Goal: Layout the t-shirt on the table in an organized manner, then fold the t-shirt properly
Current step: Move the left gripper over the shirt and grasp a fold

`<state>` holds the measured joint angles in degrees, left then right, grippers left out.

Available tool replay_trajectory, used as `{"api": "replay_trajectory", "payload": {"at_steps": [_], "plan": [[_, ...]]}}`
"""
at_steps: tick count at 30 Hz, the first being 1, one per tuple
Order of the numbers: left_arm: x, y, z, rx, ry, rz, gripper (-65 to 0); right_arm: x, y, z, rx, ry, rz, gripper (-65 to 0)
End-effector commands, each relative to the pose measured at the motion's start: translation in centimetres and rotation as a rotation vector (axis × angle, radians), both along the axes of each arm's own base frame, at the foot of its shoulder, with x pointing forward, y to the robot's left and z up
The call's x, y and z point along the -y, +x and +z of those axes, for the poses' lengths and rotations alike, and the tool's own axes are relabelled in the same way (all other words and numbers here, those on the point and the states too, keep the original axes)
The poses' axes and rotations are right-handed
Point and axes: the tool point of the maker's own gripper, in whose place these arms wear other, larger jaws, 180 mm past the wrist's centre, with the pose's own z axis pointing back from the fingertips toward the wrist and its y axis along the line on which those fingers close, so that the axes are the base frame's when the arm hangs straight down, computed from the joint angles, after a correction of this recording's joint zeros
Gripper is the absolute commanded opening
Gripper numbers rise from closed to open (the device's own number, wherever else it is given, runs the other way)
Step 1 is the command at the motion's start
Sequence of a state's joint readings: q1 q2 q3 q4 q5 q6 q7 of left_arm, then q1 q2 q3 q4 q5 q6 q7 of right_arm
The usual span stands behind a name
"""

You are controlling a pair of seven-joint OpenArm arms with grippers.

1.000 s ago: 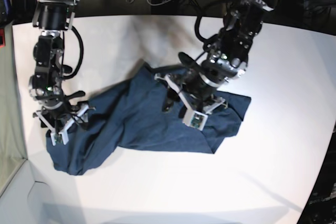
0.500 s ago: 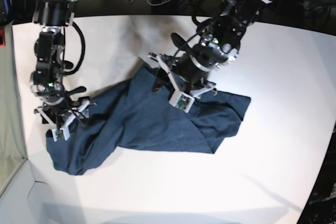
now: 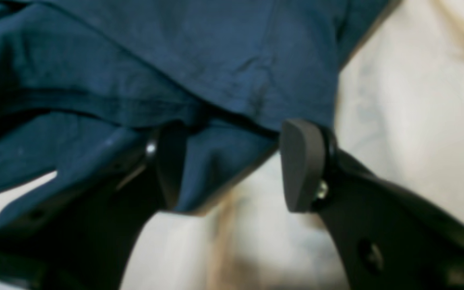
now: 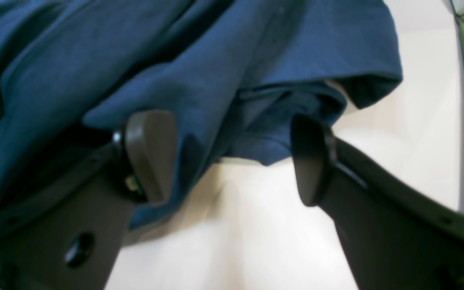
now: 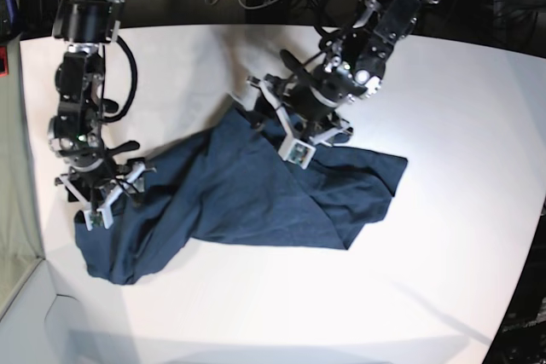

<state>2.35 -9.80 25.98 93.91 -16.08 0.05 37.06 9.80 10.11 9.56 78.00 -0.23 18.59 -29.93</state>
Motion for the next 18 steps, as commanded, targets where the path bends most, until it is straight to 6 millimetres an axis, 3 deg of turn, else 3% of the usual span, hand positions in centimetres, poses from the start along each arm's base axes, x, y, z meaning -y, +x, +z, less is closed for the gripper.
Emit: {"api": "replay_trajectory", "payload": {"at_steps": [1, 11, 18], "plan": [[0.8, 0.9, 1.5, 0.044, -0.039, 0.002, -27.7, 0.2, 1.1, 1.8, 0.059, -0.003, 0.003, -20.2], [2.3, 2.1, 1.5, 0.037, -0.060, 0.007, -27.9, -0.3, 1.1, 1.6, 0.058, 0.009, 0.005, -20.2], [1.8, 1.9, -0.3, -0.004, -0.033, 0.015, -29.8, -0.2, 1.1, 1.6, 0.058, 0.006, 0.003, -20.2]]}}
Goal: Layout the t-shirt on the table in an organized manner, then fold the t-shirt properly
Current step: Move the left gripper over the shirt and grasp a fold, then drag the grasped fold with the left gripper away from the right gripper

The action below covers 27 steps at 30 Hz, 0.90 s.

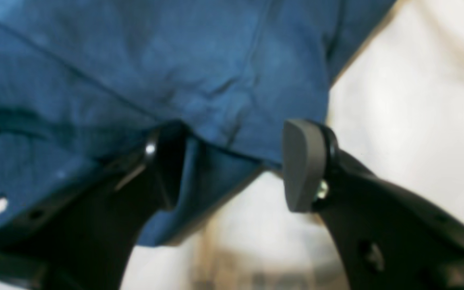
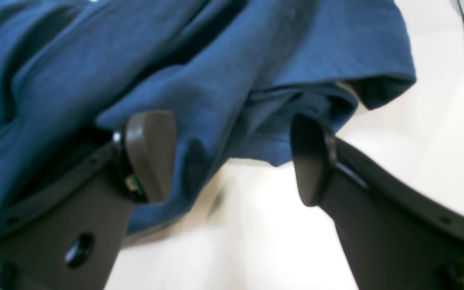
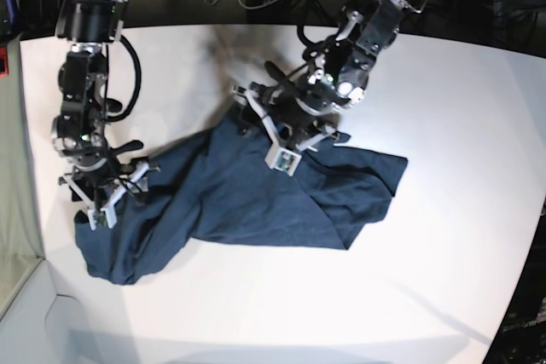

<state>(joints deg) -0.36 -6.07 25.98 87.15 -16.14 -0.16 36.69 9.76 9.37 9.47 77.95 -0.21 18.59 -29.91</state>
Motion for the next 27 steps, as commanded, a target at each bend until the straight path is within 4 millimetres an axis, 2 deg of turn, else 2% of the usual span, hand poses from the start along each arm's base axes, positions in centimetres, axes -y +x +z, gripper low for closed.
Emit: {"api": "replay_trajectory", "payload": {"at_steps": [1, 4, 8, 9, 13, 17, 19, 21, 27], "plan": [[0.3, 0.9, 1.0, 0.036, -0.018, 0.004, -31.7, 0.4, 1.1, 1.8, 0.059, -0.007, 0.000, -20.2], [0.1, 1.4, 0.7, 0.032, -0.008, 0.006, -42.5, 0.3, 1.1, 1.8, 0.059, -0.007, 0.003, -20.2], [0.1, 1.5, 0.9, 0.035, -0.010, 0.012, -62.8, 0.3, 1.1, 1.8, 0.059, -0.006, 0.003, -20.2], [0.4, 1.6, 1.1, 0.039, -0.019, 0.013, -65.0, 0.3, 1.1, 1.8, 0.059, -0.006, 0.003, -20.2], [0.8, 2.3, 2.2, 0.064, -0.036, 0.013, -65.0, 0.4, 1.0, 0.7, 0.031, 0.003, -0.002, -20.2], [1.6, 2.9, 5.9, 0.150, -0.086, 0.004, -64.8, 0.5, 0.7, -0.1, 0.009, 0.005, -0.005, -20.2], [1.8, 3.8, 8.1, 0.211, -0.101, 0.000, -64.8, 0.5, 0.7, -0.2, 0.006, 0.006, -0.006, -20.2], [1.3, 5.1, 9.7, 0.256, -0.107, 0.015, -64.8, 0.5, 0.7, -0.2, 0.007, 0.007, -0.006, -20.2], [-3.0, 12.4, 14.0, 0.373, -0.079, 0.138, -64.8, 0.7, 0.8, 0.2, 0.017, 0.005, -0.011, -20.2]]}}
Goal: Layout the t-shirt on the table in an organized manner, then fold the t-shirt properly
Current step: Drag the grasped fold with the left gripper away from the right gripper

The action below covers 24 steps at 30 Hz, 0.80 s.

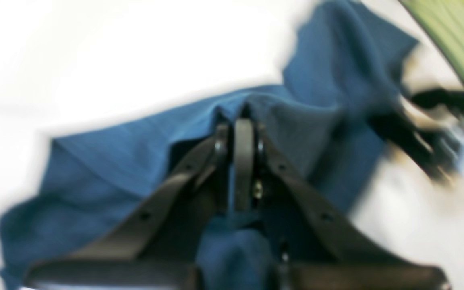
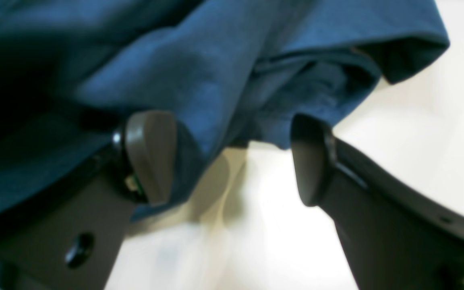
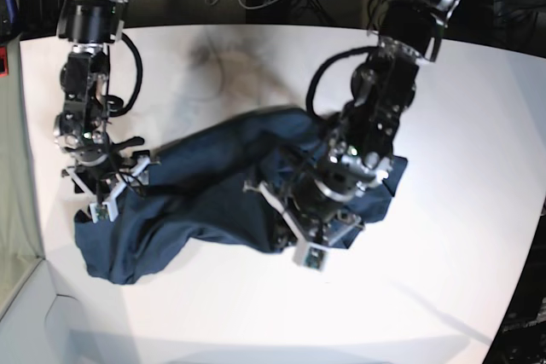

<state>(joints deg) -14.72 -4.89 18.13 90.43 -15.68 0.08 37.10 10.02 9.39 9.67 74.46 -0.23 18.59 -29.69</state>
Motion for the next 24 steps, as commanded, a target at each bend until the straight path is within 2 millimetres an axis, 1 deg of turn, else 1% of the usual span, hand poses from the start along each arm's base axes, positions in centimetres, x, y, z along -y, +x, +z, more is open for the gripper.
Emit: {"api": "replay_trajectory", "payload": {"at_steps": [1, 4, 5, 7, 9, 10, 12, 13, 14, 15, 18, 19, 21, 24], "plan": [[-0.8, 2.4, 3.1, 0.081, -0.022, 0.031, -64.8, 0.5, 1.4, 2.2, 0.070, -0.009, 0.000, -20.2], [-3.8, 7.1, 6.1, 0.128, -0.015, 0.113, -64.8, 0.6, 1.4, 2.3, 0.070, -0.012, -0.001, -20.2], [-4.5, 8.5, 7.2, 0.147, -0.015, 0.135, -64.8, 0.6, 1.4, 2.3, 0.070, -0.012, -0.001, -20.2], [-6.0, 11.5, 8.7, 0.184, -0.023, 0.181, -64.8, 0.6, 1.2, 2.1, 0.066, -0.013, -0.001, -20.2], [-6.9, 13.8, 9.8, 0.223, -0.020, 0.210, -64.8, 0.5, 1.1, 2.3, 0.074, -0.016, 0.002, -20.2], [-7.5, 14.9, 10.0, 0.235, -0.015, 0.228, -64.8, 0.5, 0.6, 2.1, 0.069, -0.018, 0.004, -20.2], [-8.4, 17.1, 10.6, 0.257, -0.015, 0.261, -64.8, 0.3, 0.3, 2.6, 0.083, -0.023, 0.009, -20.2], [-8.2, 17.7, 10.4, 0.253, -0.021, 0.269, -64.8, 0.2, 0.3, 3.1, 0.098, -0.026, 0.012, -20.2], [-8.5, 18.4, 9.9, 0.246, -0.020, 0.283, -64.8, 0.1, 0.3, 3.5, 0.108, -0.030, 0.014, -20.2], [-8.9, 19.2, 10.0, 0.253, -0.020, 0.299, -64.8, 0.1, 0.0, 3.6, 0.112, -0.034, 0.017, -20.2], [-10.8, 20.6, 8.6, 0.250, -0.004, 0.353, -64.8, -0.1, -0.7, 4.4, 0.133, -0.048, 0.026, -20.2], [-11.3, 20.9, 8.6, 0.264, -0.003, 0.367, -64.8, -0.2, -1.0, 4.5, 0.134, -0.051, 0.029, -20.2], [-12.2, 21.5, 9.4, 0.313, -0.007, 0.392, -64.8, -0.3, -1.7, 4.5, 0.134, -0.056, 0.033, -20.2], [-13.0, 22.4, 11.7, 0.383, -0.015, 0.414, -64.8, -0.7, -2.5, 4.1, 0.125, -0.057, 0.042, -20.2]]}}
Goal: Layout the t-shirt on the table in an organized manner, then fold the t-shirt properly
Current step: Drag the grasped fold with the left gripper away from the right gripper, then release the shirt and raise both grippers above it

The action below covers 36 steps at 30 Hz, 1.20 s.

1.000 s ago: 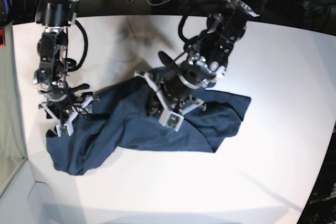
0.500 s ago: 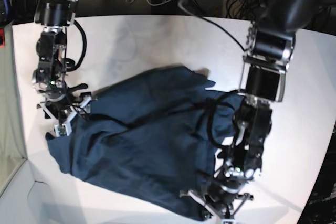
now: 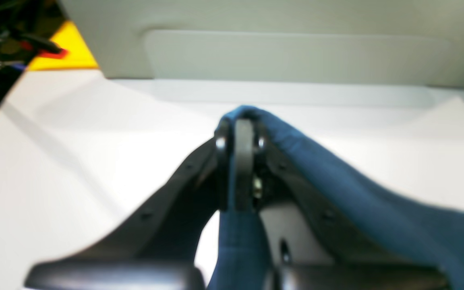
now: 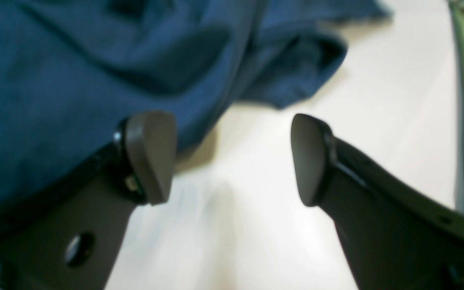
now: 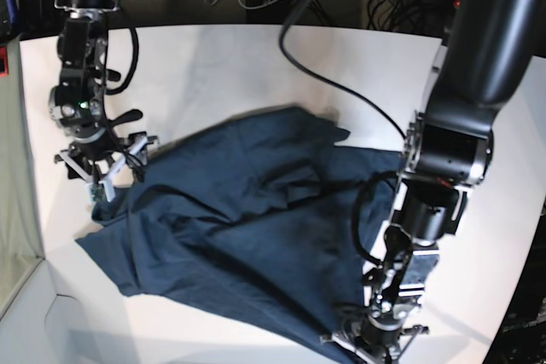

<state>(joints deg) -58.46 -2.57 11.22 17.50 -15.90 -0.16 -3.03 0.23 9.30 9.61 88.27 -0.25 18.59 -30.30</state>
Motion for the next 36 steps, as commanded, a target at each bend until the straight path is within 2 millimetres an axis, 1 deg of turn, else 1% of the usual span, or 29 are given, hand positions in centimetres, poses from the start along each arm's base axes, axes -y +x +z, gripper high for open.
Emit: {"api": "replay_trajectory", "payload": {"at_steps": [1, 5, 7, 10, 11, 13, 14, 16, 17, 20, 22, 25, 26, 27, 29, 31, 33, 34, 35, 36], "plan": [[0.4, 1.8, 7.0, 0.164, -0.006, -0.004, -64.8, 0.0, 1.0, 1.8, 0.066, -0.002, 0.009, -20.2], [0.3, 2.3, 9.8, 0.217, -0.006, -0.002, -64.8, -1.3, 0.0, 1.7, 0.068, 0.020, 0.015, -20.1], [-0.1, 2.5, 10.8, 0.231, -0.001, 0.003, -64.7, -1.8, -0.5, 2.2, 0.081, 0.018, 0.025, -20.0], [-0.4, 2.5, 10.9, 0.234, 0.001, 0.005, -64.6, -4.2, -1.0, 2.7, 0.094, 0.028, 0.079, -20.0], [-0.9, 2.5, 10.8, 0.233, 0.006, 0.013, -64.6, -4.6, -1.0, 3.2, 0.103, 0.026, 0.090, -20.0], [-1.5, 2.5, 10.3, 0.219, 0.013, 0.020, -64.4, -5.3, -1.4, 3.5, 0.110, 0.030, 0.105, -20.0], [-1.7, 2.4, 9.8, 0.208, 0.015, 0.023, -64.3, -5.8, -1.7, 3.6, 0.113, 0.039, 0.111, -20.0], [-2.4, 1.8, 7.4, 0.171, 0.022, 0.033, -61.1, -6.3, -2.2, 3.6, 0.113, 0.047, 0.114, -20.0], [-3.1, 1.6, 6.8, 0.163, 0.028, 0.041, -57.7, -6.4, -2.4, 3.5, 0.109, 0.048, 0.116, -20.0], [-4.2, 1.1, 5.1, 0.139, 0.073, 0.050, -42.6, -6.4, -3.0, 3.1, 0.094, 0.050, 0.115, -20.0], [-5.1, 0.5, 3.6, 0.119, 0.125, 0.051, -34.0, -6.5, -3.4, 2.7, 0.084, 0.052, 0.115, -20.0], [-5.1, 0.1, 2.4, 0.099, 0.154, 0.042, -28.1, -6.7, -3.9, 2.4, 0.072, 0.055, 0.118, -20.0], [-5.3, 0.0, 1.9, 0.091, 0.157, 0.043, -26.8, -7.3, -3.9, 2.6, 0.079, 0.064, 0.127, -20.0], [-5.6, -0.3, 1.2, 0.080, 0.156, 0.047, -26.4, -7.9, -4.0, 2.7, 0.082, 0.072, 0.135, -20.0], [-6.8, -1.2, -0.3, 0.056, 0.165, 0.058, -27.6, -9.0, -4.5, 3.0, 0.087, 0.080, 0.161, -20.0], [-6.9, -2.5, -2.1, 0.049, 0.171, 0.048, -31.3, -10.3, -4.8, 3.4, 0.095, 0.089, 0.196, -20.0], [-7.6, -4.5, -4.5, 0.008, 0.186, 0.040, -36.1, -11.4, -5.2, 3.2, 0.088, 0.099, 0.224, -20.0], [-7.4, -5.6, -5.6, -0.013, 0.192, 0.028, -38.2, -11.9, -5.3, 3.1, 0.087, 0.103, 0.235, -20.0], [-7.1, -6.7, -6.3, -0.032, 0.192, 0.017, -39.7, -12.2, -5.4, 3.1, 0.085, 0.107, 0.241, -20.0], [-7.2, -8.0, -7.2, -0.054, 0.184, 0.016, -39.8, -12.4, -5.4, 3.0, 0.083, 0.111, 0.246, -20.0]]}}
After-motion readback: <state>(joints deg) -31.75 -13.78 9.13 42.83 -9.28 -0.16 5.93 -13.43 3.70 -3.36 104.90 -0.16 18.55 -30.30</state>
